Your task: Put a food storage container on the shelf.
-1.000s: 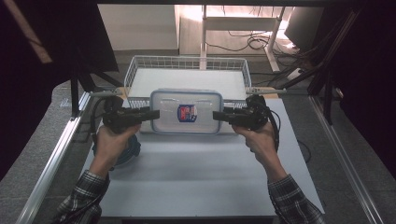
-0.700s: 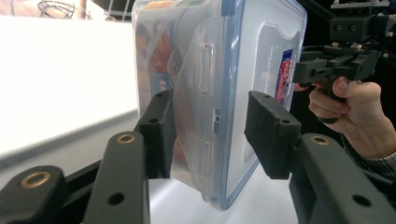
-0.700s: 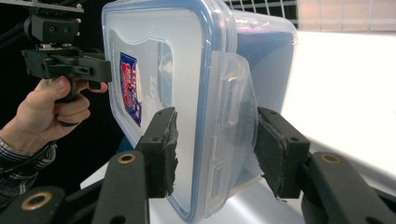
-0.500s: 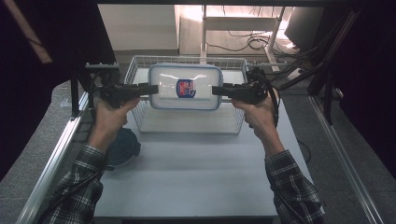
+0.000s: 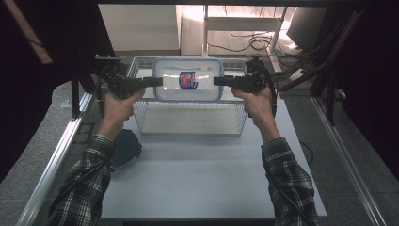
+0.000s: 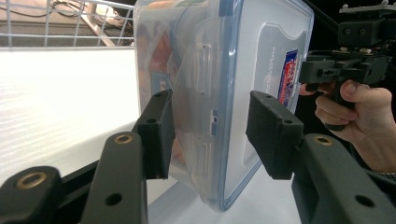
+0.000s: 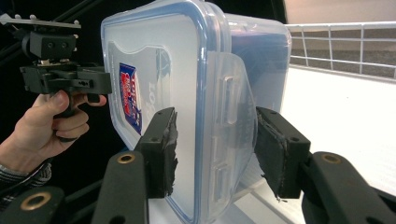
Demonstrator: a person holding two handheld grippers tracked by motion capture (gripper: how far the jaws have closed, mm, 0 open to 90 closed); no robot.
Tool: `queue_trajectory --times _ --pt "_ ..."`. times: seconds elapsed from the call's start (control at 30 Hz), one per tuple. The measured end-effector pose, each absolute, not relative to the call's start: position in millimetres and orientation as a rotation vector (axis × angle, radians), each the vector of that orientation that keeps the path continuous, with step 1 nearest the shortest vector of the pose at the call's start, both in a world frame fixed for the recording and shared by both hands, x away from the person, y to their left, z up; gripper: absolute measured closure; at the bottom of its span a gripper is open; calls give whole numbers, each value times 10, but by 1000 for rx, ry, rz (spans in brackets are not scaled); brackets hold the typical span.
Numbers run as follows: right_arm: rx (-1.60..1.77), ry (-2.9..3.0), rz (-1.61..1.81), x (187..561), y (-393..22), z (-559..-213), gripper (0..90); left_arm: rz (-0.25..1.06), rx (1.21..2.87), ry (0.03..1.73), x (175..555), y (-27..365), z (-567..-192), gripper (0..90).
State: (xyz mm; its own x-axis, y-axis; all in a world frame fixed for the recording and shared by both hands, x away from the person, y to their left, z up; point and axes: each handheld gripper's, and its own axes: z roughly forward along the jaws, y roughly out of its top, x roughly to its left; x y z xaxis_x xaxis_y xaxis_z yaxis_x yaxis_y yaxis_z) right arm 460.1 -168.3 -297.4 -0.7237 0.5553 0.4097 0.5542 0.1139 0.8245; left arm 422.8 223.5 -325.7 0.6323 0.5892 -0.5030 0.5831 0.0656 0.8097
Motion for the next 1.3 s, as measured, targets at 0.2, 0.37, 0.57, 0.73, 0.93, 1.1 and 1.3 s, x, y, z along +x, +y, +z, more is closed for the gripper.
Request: queue_trajectory --times 0.2,0.37,0.57,0.73,0.93,1.1,1.3 --pt "1206 2351 1715 4692 -1659 -3000 495 3 1591 1029 4294 2226 -3300 517" --pt "1223 2340 1710 4738 -1654 -3022 484 18 1598 1034 4315 2208 -3283 513" --pt "1233 2331 1705 4769 -1650 -3024 474 48 1609 1028 4338 2192 -3274 499" --pt "1217 2321 1658 4774 -1630 -3021 455 68 1621 1024 4348 2151 -3272 433" --pt "1215 2316 1645 4775 -1620 -3026 447 77 1621 1033 4371 2132 -3278 418" --pt "1193 2323 1598 4769 -1609 -3051 433 75 1627 1041 4395 2103 -3327 385" --pt "1207 2318 1576 4783 -1584 -3109 441 8 1590 1050 4461 2144 -3400 342"
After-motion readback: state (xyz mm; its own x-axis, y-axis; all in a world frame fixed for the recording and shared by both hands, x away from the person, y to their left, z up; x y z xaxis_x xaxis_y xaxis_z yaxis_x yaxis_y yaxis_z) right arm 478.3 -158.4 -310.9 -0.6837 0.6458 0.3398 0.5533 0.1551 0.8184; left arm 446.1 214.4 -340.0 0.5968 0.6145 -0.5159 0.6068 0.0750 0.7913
